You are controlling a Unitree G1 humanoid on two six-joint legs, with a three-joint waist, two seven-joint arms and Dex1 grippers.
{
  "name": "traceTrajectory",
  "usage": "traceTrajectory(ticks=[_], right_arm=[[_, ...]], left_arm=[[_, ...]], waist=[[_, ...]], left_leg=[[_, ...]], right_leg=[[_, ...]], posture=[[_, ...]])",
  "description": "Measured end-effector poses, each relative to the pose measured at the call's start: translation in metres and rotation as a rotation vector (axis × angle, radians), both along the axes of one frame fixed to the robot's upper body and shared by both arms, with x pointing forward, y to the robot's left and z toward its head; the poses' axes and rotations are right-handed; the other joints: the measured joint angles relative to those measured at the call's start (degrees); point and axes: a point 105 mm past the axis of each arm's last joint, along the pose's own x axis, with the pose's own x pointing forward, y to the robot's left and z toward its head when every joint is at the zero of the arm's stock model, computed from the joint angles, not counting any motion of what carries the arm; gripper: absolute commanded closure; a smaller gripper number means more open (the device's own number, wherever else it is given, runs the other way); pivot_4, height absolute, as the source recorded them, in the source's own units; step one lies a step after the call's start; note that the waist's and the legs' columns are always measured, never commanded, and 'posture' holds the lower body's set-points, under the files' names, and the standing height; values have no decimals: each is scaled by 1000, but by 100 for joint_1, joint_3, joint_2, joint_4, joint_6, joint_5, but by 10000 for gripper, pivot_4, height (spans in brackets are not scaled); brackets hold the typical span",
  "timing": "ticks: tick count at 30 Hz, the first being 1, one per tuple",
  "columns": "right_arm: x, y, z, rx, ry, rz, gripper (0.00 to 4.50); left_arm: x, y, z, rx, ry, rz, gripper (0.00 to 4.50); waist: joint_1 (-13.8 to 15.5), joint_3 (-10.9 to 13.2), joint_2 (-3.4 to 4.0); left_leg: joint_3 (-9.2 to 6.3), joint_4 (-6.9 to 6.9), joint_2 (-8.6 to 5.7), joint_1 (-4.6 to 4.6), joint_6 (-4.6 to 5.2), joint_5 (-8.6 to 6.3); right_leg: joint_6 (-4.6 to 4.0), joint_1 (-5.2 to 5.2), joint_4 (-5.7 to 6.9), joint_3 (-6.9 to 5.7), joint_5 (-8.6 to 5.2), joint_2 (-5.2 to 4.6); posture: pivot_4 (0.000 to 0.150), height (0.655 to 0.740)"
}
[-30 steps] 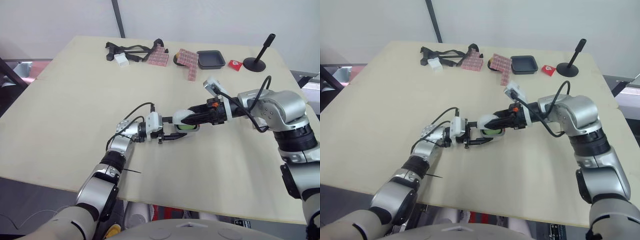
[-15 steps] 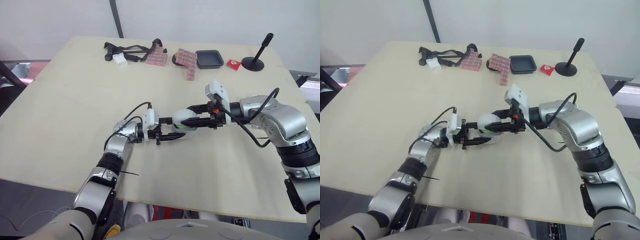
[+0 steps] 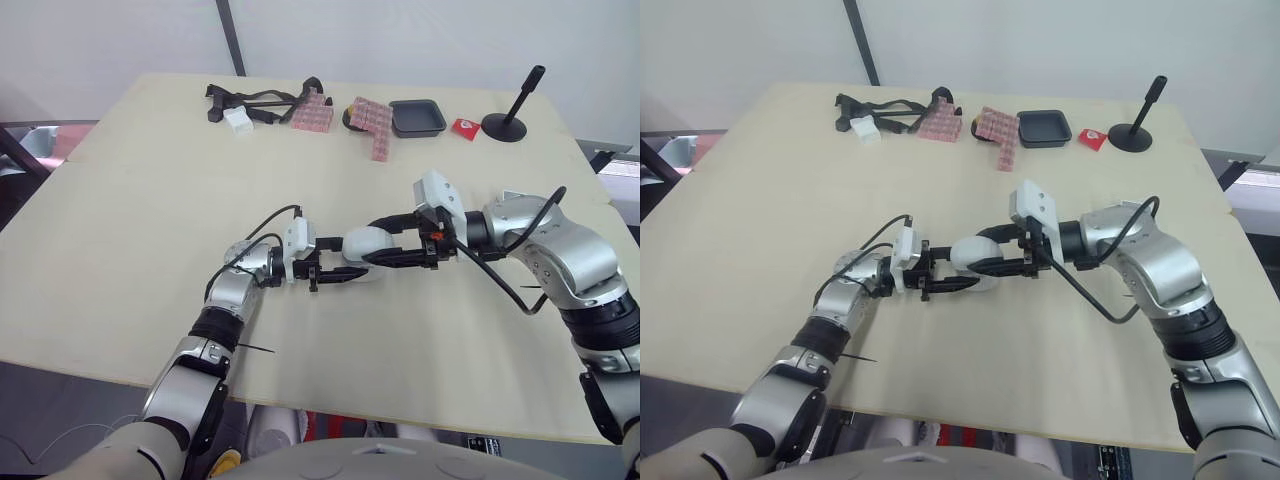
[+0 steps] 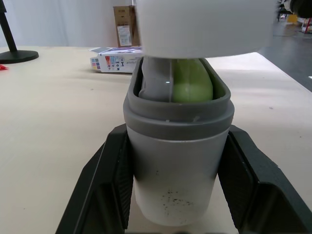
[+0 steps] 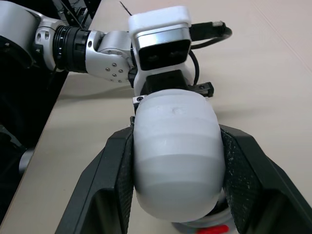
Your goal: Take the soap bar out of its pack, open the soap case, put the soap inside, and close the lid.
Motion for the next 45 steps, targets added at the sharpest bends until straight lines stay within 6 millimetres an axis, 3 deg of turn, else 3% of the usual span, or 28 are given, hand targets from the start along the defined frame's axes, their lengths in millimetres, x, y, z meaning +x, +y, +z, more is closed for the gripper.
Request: traceTrajectory(ticks=[17, 19, 20, 21, 23, 24, 37, 45], right_arm=[[7, 0, -12, -41, -69, -28, 25443], [7, 0, -12, -41, -71, -26, 15331], [6, 0, -12, -41, -71, -25, 14585], [5, -1, -16, -55, -64, -24, 8752], [4, -1, -20, -64, -52, -20, 1651], [3, -1, -21, -66, -49, -18, 618], [5, -3, -21, -84, -52, -48, 618], [3, -30, -19, -153, -78, -137, 618]], left_arm=[[-1, 1, -2, 1, 1, 4, 25633], [-2, 1, -2, 1, 1, 3, 25633], [-2, 1, -2, 1, 1, 3, 25633], [-2, 0, -1, 0, -1, 2, 25633], [-2, 1, -1, 0, -2, 2, 25633], [-1, 1, -1, 0, -2, 2, 25633], [-2, 0, -1, -3, -1, 3, 25633], [-1, 0, -1, -3, -1, 5, 25633]], waist=[[-112, 0, 0], [-113, 0, 0], [-113, 0, 0], [-113, 0, 0], [-111, 0, 0], [-111, 0, 0], [-118, 0, 0], [-100, 0, 0]], left_leg=[[0, -2, 0, -1, 0, 0], [0, -2, 0, -1, 0, 0], [0, -2, 0, -1, 0, 0], [-1, -2, 0, 0, 0, 0], [-1, -2, -1, -1, 1, 0], [-1, -2, -1, -1, 1, 0], [-1, -2, 0, 0, 0, 0], [-2, -6, -2, -1, 4, -2]], right_leg=[[0, 2, -3, 0, 0, 0], [0, 2, -3, 0, 0, 0], [0, 2, -3, 0, 0, 0], [0, 3, -4, -1, 0, 0], [0, 3, -5, -1, 0, -1], [0, 3, -5, -1, 0, -1], [0, 3, -6, 0, 0, -1], [1, 11, -21, -2, 1, -4]], posture=[[1500, 7400], [1500, 7400], [1500, 7400], [1500, 7400], [1500, 7400], [1500, 7400], [1500, 7400], [1500, 7400]])
